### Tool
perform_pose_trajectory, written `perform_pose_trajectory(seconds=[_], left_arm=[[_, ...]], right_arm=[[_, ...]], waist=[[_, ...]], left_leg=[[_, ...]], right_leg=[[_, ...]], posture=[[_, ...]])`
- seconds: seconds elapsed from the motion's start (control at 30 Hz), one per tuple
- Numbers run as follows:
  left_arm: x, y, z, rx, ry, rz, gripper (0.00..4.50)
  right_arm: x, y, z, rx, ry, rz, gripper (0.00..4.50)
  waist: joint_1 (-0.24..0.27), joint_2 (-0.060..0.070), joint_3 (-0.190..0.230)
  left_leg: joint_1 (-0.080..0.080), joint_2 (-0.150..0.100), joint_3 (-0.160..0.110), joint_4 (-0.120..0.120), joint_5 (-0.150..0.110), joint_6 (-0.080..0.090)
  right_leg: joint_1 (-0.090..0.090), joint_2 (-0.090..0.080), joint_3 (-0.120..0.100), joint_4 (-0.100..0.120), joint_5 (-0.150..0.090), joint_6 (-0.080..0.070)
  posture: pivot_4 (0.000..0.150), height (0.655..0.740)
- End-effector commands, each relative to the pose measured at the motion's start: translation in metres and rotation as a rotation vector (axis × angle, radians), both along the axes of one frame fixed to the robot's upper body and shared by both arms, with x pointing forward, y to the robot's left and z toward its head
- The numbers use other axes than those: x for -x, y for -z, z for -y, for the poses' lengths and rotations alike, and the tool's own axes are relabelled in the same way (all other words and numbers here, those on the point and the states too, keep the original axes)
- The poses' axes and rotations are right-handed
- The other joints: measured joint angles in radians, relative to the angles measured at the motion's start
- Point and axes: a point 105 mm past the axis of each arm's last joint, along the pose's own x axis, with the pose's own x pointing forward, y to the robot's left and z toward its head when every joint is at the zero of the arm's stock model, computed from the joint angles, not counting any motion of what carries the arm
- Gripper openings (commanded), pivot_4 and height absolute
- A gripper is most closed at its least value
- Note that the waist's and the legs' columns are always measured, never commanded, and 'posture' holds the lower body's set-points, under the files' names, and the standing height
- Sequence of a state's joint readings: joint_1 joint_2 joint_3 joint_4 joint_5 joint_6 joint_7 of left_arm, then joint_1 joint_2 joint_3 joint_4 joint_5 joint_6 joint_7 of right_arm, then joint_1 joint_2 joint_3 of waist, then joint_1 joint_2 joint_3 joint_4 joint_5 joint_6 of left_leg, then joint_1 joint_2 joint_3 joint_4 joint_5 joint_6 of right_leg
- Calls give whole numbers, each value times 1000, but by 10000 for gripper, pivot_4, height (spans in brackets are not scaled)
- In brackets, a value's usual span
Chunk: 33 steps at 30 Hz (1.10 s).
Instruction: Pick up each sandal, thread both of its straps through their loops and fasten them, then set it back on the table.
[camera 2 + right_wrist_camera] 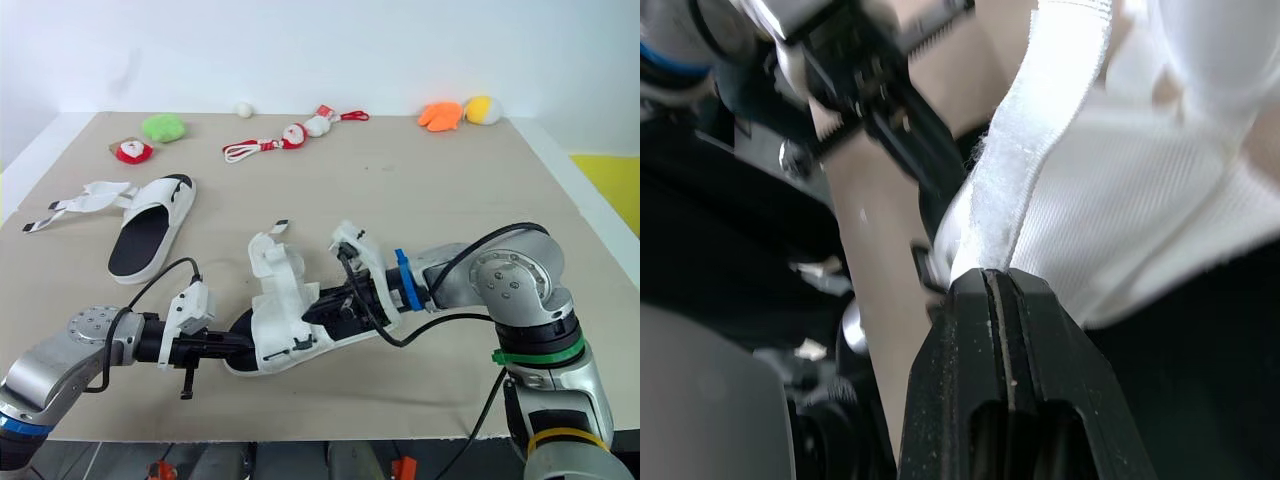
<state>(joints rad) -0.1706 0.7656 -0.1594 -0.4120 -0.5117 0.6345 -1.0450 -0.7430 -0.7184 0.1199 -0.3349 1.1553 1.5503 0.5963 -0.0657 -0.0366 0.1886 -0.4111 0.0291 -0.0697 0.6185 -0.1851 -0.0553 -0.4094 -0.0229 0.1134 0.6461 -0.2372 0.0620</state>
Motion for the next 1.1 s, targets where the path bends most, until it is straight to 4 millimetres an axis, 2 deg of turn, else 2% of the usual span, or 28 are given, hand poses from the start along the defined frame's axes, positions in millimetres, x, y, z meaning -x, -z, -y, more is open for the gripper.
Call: perform_pose_trajectory(seconds=[0.03,0.37,0.57,0.67,0.77,0.83,0.87,0.93,1.1], left_arm=[[-1,9,-4,-28,-32,-26,0],[-1,8,-2,-25,-28,-26,0],[-1,8,-1,-22,-27,-25,0],[-2,8,-1,-21,-28,-26,0],[-2,9,-1,-20,-27,-27,0],[-2,9,0,-18,-26,-27,0],[-2,9,0,-17,-26,-26,0],[-2,9,1,-15,-26,-26,0],[-2,10,3,-10,-23,-29,0]], right_arm=[[4,-2,1,15,-22,38,408],[15,3,3,49,-79,64,408],[21,-2,5,15,-121,71,408],[20,-8,10,-10,-112,57,9890],[20,-19,17,-50,-105,23,23339],[27,-21,23,-58,-122,-24,29878],[32,-21,26,-55,-132,-43,35656],[39,-18,29,-45,-139,-70,44425],[46,9,33,10,-86,-115,44834]], waist=[[0,0,0],[0,0,0],[2,0,0],[2,0,0],[3,0,0],[3,0,0],[4,0,0],[7,0,0],[15,0,0]], left_leg=[[0,0,0,0,0,0],[0,0,0,0,0,0],[-1,0,0,0,0,0],[-1,0,0,0,0,0],[-1,0,0,0,0,0],[-1,0,0,0,0,0],[-1,0,0,0,0,0],[-1,0,0,0,0,0],[-1,0,0,0,0,0]], right_leg=[[0,0,0,0,0,0],[0,0,0,0,0,0],[0,0,0,0,0,0],[-1,0,0,-1,0,0],[-1,0,0,0,0,0],[-1,0,0,-1,0,0],[-1,0,0,-1,0,0],[-1,0,0,-1,0,0],[-1,0,0,-1,0,0]], posture=[[1500,7400],[1500,7400],[1500,7400],[1500,7400],[1500,7400],[1500,7400],[1500,7400],[1500,7400],[1500,7400]])
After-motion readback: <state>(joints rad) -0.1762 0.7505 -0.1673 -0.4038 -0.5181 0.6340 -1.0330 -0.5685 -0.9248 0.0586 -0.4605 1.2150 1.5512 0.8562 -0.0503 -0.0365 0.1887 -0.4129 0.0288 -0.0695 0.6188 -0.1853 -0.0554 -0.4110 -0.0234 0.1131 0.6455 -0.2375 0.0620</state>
